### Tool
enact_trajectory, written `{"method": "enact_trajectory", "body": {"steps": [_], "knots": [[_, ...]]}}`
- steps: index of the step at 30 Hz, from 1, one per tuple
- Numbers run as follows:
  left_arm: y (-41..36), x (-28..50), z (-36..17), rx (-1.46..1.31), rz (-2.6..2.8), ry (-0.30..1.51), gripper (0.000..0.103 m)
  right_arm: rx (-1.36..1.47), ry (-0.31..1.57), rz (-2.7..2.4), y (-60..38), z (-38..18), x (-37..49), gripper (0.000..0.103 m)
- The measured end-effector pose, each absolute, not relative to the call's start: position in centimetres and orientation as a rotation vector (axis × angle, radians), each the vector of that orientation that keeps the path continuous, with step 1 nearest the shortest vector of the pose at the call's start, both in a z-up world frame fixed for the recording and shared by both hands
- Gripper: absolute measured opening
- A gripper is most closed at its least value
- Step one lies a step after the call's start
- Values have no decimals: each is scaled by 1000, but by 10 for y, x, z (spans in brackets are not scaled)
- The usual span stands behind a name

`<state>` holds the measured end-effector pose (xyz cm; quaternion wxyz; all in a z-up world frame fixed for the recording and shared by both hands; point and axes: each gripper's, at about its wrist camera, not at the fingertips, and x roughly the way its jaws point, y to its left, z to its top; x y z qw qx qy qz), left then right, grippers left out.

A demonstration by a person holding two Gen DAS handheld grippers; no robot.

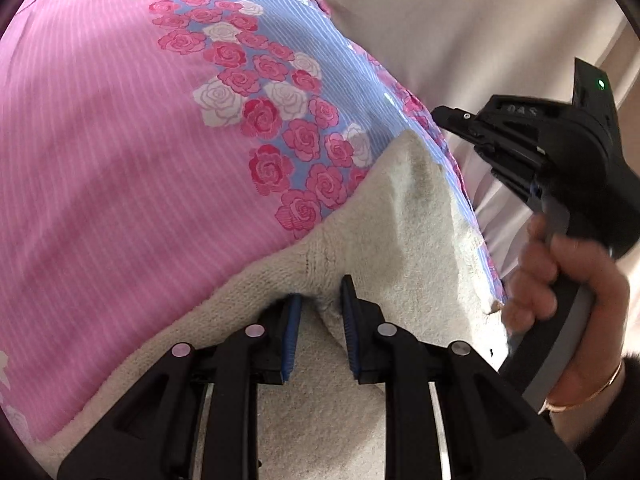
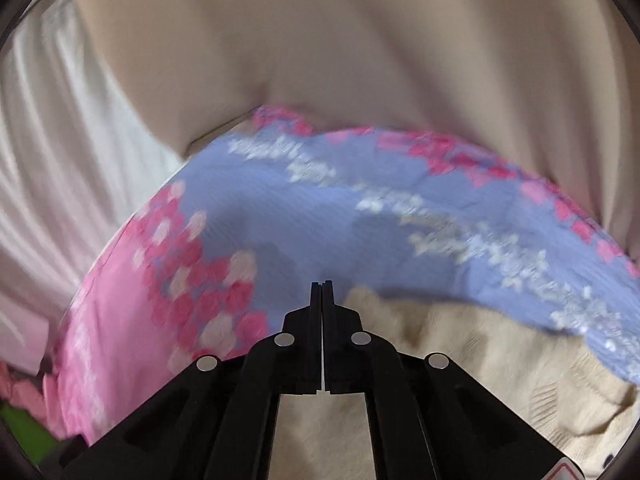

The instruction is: Fold small clothes

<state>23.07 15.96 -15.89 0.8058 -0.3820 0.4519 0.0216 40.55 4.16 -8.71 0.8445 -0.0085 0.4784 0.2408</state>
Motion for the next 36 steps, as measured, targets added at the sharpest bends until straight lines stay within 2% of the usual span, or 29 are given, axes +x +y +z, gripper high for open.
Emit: {"method": "enact_trajectory", "body": {"steps": [1, 5, 8, 14, 16, 18, 20, 22, 25, 31, 33, 34, 36], "knots": [[159, 230, -158, -809, 44, 969, 20, -28, 1028, 499, 40, -91, 408, 20], [161, 230, -159, -821, 34, 969, 20, -91, 1104, 490, 40, -116, 416, 21], [160, 229, -159, -817, 39, 963, 20, -83, 1155, 518, 38, -133, 417, 3], [164, 221, -160, -823, 53, 929, 20, 32, 959, 632, 38, -92, 411, 0], [158, 220, -158, -760, 68, 925, 20, -7, 980, 591, 43, -102, 422, 0], [153, 220, -155, -722, 80, 928, 20, -72, 1127, 497, 42, -135, 439, 0], [154, 220, -155, -723, 73, 938, 20, 33, 1083, 490, 20, -125, 436, 1], [159, 219, -156, -745, 52, 945, 20, 118, 987, 483, -11, -96, 417, 3], [162, 220, -156, -745, 36, 949, 20, 103, 906, 424, -55, -73, 370, 3], [153, 223, -153, -681, 62, 957, 20, 163, 1082, 94, -183, -138, 285, 0], [150, 225, -152, -661, 71, 973, 21, 304, 1064, 49, -225, -133, 257, 0], [150, 226, -149, -653, 72, 992, 21, 317, 1056, -19, -239, -123, 243, 13], [152, 222, -144, -656, 53, 1011, 24, 349, 997, -96, -269, -96, 203, 14]]}}
